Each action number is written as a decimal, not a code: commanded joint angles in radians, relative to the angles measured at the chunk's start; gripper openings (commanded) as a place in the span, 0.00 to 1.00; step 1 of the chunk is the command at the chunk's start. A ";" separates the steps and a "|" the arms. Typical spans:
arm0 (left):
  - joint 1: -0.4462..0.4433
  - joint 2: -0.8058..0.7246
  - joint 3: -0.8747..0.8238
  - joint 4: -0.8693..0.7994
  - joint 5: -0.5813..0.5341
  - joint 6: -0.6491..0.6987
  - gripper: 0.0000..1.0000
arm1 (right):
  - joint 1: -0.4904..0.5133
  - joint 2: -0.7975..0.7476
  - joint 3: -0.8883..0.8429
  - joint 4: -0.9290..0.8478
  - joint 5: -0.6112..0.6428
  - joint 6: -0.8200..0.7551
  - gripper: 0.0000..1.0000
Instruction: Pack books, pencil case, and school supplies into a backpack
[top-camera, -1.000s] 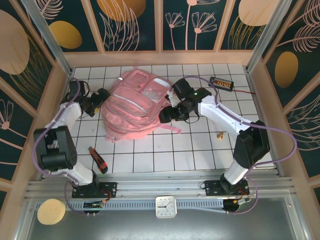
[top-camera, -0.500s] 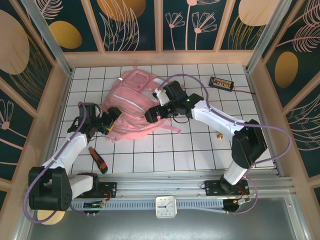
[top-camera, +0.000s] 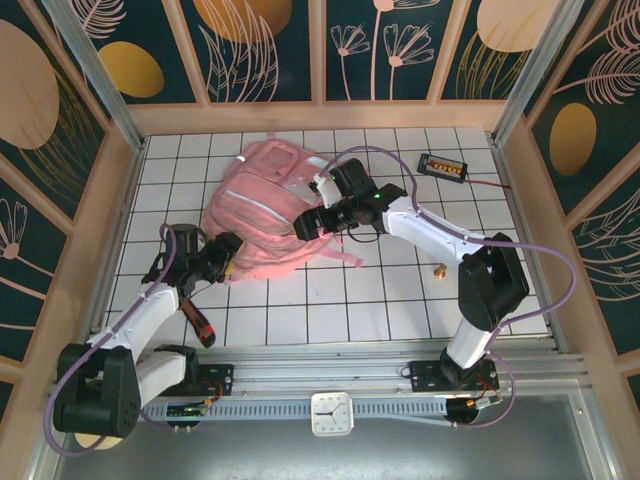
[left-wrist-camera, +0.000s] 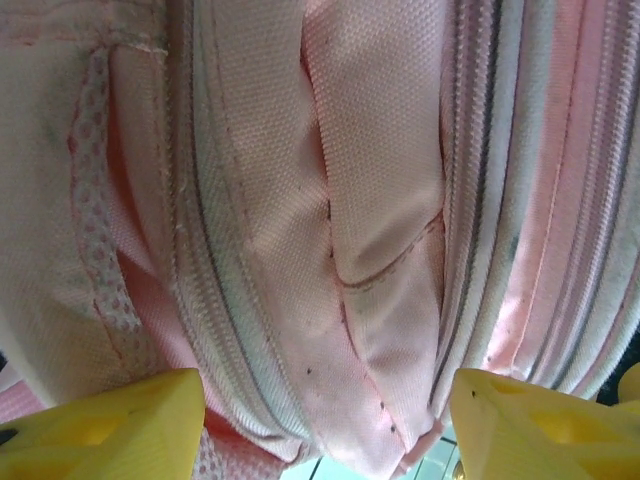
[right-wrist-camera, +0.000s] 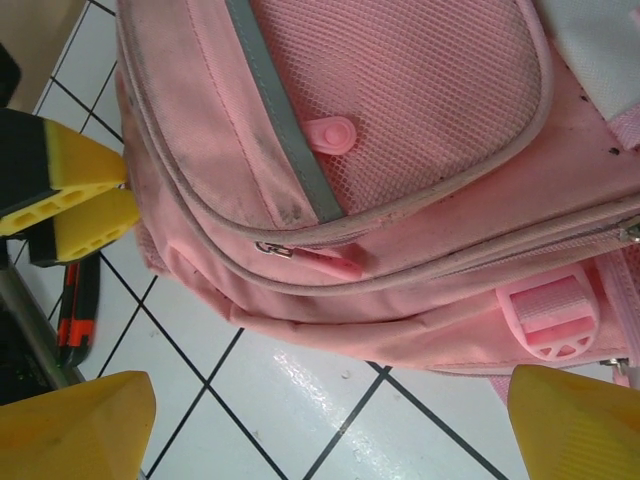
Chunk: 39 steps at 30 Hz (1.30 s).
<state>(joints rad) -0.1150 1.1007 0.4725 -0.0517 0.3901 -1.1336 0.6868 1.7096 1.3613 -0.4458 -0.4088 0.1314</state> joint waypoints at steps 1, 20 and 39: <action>-0.009 0.051 -0.011 0.083 -0.007 -0.055 0.56 | 0.002 0.000 -0.009 0.047 -0.049 -0.044 0.90; -0.011 -0.012 0.231 -0.073 0.081 0.018 0.00 | 0.009 0.080 0.075 0.044 -0.267 -0.309 0.83; -0.011 0.002 0.239 -0.125 0.110 0.061 0.00 | 0.040 0.251 0.152 0.009 -0.124 -0.269 0.71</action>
<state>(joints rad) -0.1200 1.1263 0.6678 -0.2157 0.4183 -1.0931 0.7132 1.9377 1.4738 -0.4274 -0.5716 -0.1452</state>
